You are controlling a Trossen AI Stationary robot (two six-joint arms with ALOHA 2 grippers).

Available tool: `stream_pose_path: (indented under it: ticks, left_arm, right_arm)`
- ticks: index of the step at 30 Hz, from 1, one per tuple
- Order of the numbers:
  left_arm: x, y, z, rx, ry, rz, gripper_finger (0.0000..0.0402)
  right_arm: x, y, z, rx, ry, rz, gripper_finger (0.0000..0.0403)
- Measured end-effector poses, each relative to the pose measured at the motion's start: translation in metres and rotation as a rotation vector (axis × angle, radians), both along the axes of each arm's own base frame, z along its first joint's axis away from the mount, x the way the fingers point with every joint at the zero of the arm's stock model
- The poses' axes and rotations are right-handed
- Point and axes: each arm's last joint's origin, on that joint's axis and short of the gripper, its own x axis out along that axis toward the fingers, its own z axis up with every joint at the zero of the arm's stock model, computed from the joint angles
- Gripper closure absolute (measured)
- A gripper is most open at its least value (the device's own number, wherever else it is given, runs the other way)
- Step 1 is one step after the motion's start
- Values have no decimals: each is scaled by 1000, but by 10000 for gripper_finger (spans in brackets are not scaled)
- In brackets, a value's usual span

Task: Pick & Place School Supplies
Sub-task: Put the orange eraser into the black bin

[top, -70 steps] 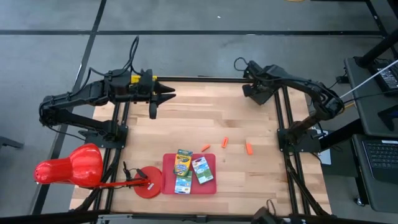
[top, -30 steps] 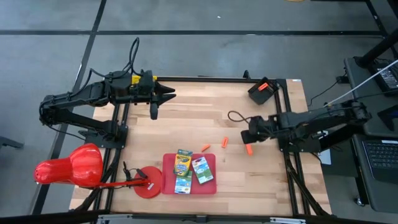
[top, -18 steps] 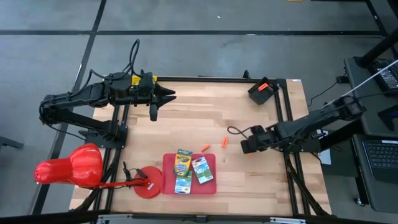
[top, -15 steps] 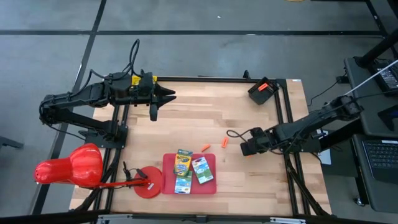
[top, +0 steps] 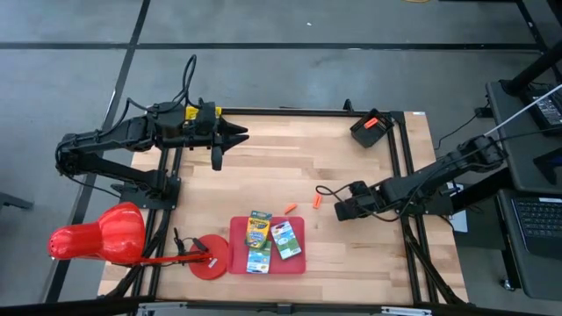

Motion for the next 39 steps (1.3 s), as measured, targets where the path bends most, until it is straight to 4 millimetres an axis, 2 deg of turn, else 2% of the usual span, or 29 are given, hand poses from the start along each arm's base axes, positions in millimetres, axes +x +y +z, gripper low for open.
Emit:
stream_pose_path:
  ticks: [10,18,28,31,35,39]
  left_arm:
    - [0,0,0,-1,0,-9,309]
    - [0,0,0,6,2,-11,309]
    - [0,0,0,16,4,-13,309]
    - [0,0,0,16,4,-13,309]
    - [0,0,0,17,4,-13,309]
    - [0,0,0,17,4,-13,309]
  right_arm:
    - [-2,0,-3,-6,48,19,289]
    - [-14,-4,-6,-27,152,22,289]
    - [-13,-5,-5,-46,134,15,290]
    - [-14,-5,-5,-55,144,3,308]
    - [-14,-5,-4,-61,138,7,371]
    - [-7,-5,1,-91,90,9,372]
